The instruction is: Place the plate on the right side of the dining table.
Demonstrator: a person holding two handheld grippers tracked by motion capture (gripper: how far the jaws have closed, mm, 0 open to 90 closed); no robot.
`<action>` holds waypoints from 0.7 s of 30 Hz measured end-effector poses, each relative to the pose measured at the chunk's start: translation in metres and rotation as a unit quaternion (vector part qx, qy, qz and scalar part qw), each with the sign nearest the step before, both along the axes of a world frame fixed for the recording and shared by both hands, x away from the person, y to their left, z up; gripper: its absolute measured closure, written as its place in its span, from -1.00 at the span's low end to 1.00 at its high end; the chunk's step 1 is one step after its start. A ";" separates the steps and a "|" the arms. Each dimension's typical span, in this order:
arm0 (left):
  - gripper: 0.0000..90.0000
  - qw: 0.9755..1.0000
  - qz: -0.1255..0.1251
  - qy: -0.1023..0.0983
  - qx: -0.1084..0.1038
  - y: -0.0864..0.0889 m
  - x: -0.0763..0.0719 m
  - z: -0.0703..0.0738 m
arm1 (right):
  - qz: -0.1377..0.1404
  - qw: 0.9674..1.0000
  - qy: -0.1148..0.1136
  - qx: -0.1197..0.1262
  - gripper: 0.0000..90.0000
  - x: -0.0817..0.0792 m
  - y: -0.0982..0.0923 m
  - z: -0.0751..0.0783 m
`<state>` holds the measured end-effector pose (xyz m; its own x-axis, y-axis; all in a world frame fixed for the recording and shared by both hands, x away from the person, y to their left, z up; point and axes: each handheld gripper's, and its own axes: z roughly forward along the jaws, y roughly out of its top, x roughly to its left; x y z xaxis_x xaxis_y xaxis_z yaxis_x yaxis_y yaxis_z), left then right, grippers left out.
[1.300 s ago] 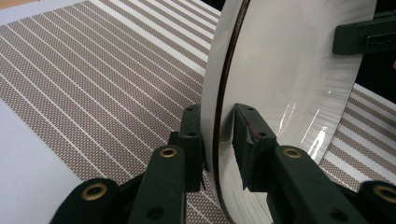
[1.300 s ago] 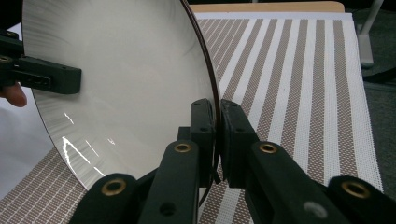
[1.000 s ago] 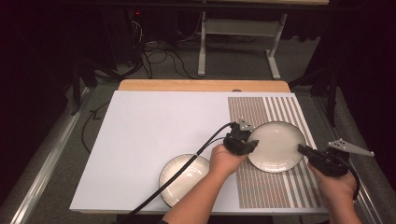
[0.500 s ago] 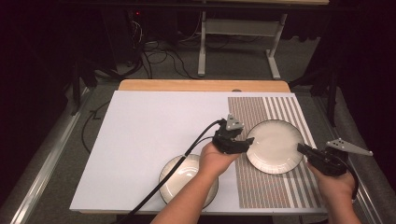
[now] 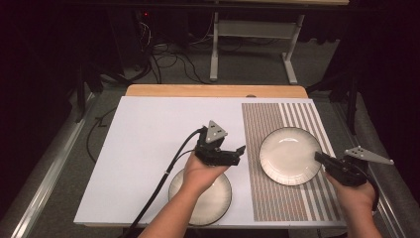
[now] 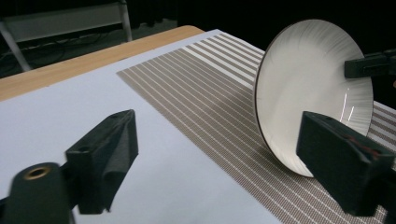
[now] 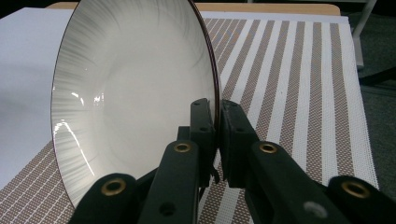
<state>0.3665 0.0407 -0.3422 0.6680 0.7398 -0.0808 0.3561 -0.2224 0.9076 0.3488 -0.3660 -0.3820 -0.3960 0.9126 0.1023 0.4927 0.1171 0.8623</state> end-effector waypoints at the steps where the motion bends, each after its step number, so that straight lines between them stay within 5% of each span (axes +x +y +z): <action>1: -0.81 1.000 0.004 -0.001 -0.001 0.005 -0.001 0.001 | 0.000 1.000 0.000 -0.001 0.93 0.000 0.000 0.000; 6: -0.99 1.000 0.018 -0.005 0.000 0.029 -0.009 0.002 | -0.002 1.000 0.004 0.001 0.92 0.001 -0.001 -0.001; 21: -1.00 0.997 0.074 -0.027 -0.010 0.121 -0.041 -0.009 | -0.011 1.000 0.011 -0.008 0.91 0.004 0.001 -0.002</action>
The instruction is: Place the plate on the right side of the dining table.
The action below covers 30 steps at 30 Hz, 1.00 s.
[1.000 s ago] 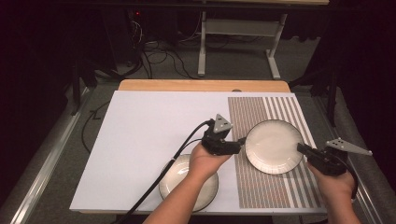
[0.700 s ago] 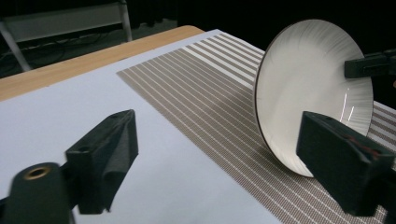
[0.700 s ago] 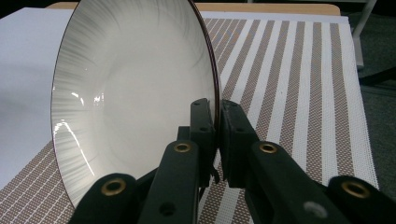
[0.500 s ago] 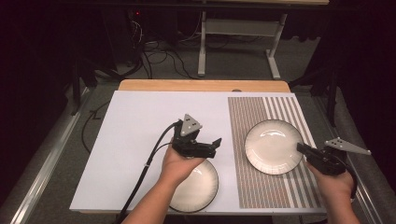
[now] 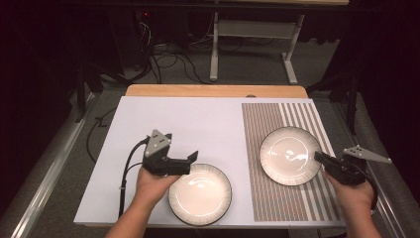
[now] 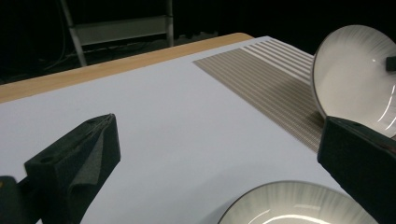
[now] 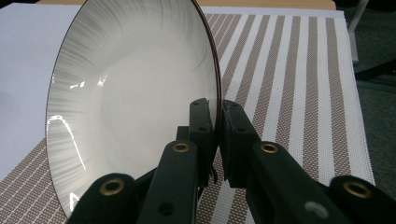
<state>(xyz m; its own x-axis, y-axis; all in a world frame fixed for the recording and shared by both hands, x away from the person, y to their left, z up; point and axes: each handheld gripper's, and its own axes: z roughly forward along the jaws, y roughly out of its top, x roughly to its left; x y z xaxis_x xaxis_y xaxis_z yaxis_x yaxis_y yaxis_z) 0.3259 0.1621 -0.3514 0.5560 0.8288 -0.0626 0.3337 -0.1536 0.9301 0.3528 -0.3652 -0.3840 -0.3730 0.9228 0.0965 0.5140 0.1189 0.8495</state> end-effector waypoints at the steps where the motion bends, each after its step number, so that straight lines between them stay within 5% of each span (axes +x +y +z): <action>1: -1.00 1.000 0.004 0.000 0.002 0.007 -0.002 -0.002 | 0.000 1.000 0.001 -0.002 0.90 0.001 0.000 -0.001; 9: -1.00 1.000 0.023 0.004 -0.003 0.045 -0.020 -0.022 | -0.014 1.000 0.021 -0.005 0.87 0.009 -0.001 -0.005; 12: -1.00 0.999 0.029 0.007 -0.017 0.059 -0.025 -0.024 | -0.020 0.999 0.027 -0.004 0.86 0.011 0.000 -0.007; 15: -1.00 0.999 0.037 0.002 -0.009 0.068 -0.029 -0.023 | -0.021 0.999 0.031 -0.003 0.86 0.014 0.000 -0.007; 23: -1.00 0.998 0.051 0.019 -0.029 0.087 -0.028 -0.033 | -0.043 0.998 0.053 -0.014 0.83 0.024 -0.001 -0.013; 30: -1.00 0.998 0.057 0.024 -0.021 0.091 -0.026 -0.038 | -0.058 0.996 0.063 -0.018 0.84 0.030 -0.001 -0.017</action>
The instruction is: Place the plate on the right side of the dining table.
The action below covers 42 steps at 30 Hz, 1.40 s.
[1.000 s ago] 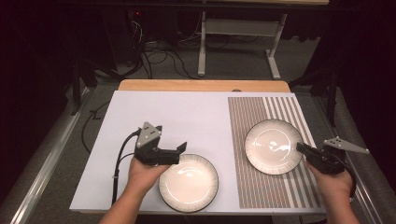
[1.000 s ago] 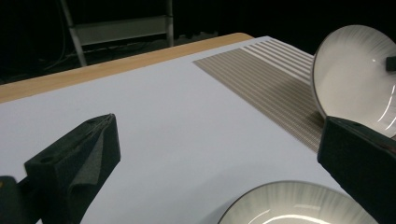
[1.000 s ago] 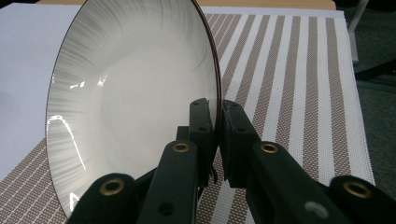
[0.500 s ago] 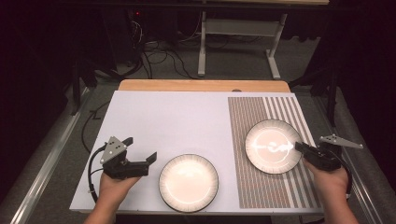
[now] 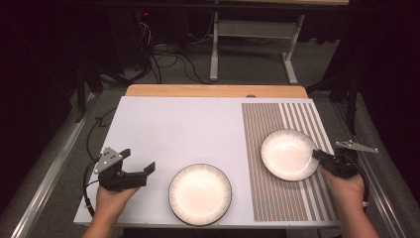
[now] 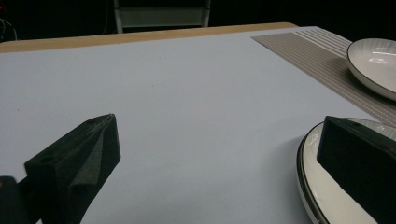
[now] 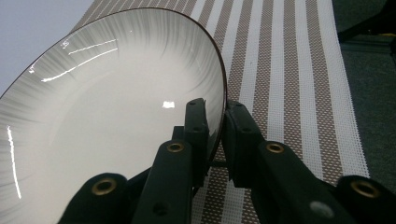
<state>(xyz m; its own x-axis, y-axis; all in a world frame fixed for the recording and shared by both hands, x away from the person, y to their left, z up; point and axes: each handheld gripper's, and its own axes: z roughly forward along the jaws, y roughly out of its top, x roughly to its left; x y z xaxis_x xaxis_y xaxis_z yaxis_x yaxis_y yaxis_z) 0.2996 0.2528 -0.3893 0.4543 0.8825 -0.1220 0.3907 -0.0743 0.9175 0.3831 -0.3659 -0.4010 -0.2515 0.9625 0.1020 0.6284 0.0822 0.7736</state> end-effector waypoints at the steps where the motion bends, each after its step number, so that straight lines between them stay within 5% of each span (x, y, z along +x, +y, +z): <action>1: -1.00 1.000 -0.003 -0.001 0.002 0.000 0.000 0.000 | -0.002 1.000 0.000 0.000 0.84 0.001 0.000 -0.001; 13: -1.00 1.000 -0.021 -0.019 0.010 -0.004 -0.002 -0.001 | -0.014 1.000 0.004 -0.012 0.69 0.004 -0.002 -0.010; 22: -1.00 1.000 -0.021 -0.021 0.003 -0.003 -0.004 -0.002 | 0.025 0.997 -0.075 -0.013 0.02 -0.014 0.012 0.008; 30: -1.00 1.000 -0.014 -0.024 -0.013 0.000 -0.007 -0.001 | 0.093 0.989 -0.115 -0.012 -0.62 -0.030 0.048 0.022; 42: -1.00 0.998 -0.022 -0.048 -0.016 -0.006 -0.015 0.005 | 0.188 0.972 -0.141 -0.002 -0.99 -0.062 0.118 0.032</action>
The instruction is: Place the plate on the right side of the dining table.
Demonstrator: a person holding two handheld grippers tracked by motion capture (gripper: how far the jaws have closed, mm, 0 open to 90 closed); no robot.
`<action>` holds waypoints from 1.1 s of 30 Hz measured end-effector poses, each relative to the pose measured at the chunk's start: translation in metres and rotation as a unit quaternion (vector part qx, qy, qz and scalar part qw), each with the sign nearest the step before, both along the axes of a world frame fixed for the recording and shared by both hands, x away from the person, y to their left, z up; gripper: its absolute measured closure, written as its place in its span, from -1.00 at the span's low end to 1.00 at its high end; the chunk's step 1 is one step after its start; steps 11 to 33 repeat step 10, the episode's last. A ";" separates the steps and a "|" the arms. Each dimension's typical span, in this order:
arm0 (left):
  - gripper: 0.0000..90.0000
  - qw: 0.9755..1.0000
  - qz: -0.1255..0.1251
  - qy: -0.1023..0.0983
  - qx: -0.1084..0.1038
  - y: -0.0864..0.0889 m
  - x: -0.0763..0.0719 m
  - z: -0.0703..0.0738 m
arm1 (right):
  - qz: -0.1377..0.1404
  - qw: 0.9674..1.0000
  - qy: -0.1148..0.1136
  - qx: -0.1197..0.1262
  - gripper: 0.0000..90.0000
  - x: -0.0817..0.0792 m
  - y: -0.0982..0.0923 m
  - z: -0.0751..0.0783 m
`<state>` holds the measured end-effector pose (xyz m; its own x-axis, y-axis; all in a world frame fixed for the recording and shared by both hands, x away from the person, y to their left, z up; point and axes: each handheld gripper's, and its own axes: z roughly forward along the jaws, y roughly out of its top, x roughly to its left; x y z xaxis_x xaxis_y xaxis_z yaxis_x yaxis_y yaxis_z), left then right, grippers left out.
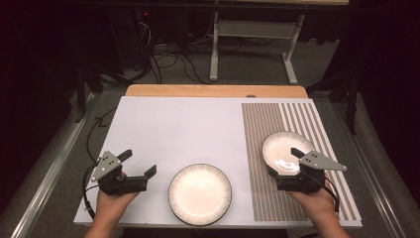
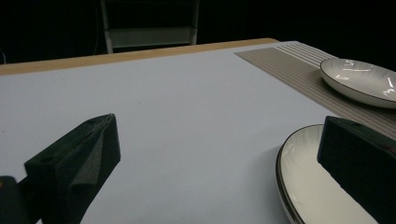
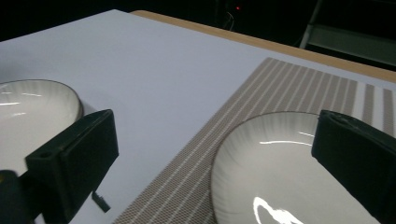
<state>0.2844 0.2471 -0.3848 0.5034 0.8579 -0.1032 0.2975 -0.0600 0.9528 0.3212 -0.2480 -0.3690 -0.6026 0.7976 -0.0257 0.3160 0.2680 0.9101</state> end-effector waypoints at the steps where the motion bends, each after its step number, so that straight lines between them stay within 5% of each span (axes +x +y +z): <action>1: -1.00 1.000 -0.001 -0.005 0.000 -0.002 -0.002 0.001 | 0.006 1.000 -0.004 0.001 -0.99 -0.003 0.003 0.001; 10: -1.00 1.000 0.000 -0.021 0.007 -0.004 -0.007 0.005 | 0.023 0.999 -0.028 0.007 -0.99 -0.018 0.012 0.009; 33: -1.00 1.000 0.000 -0.021 0.007 -0.004 -0.007 0.005 | 0.023 0.999 -0.028 0.007 -0.99 -0.018 0.012 0.009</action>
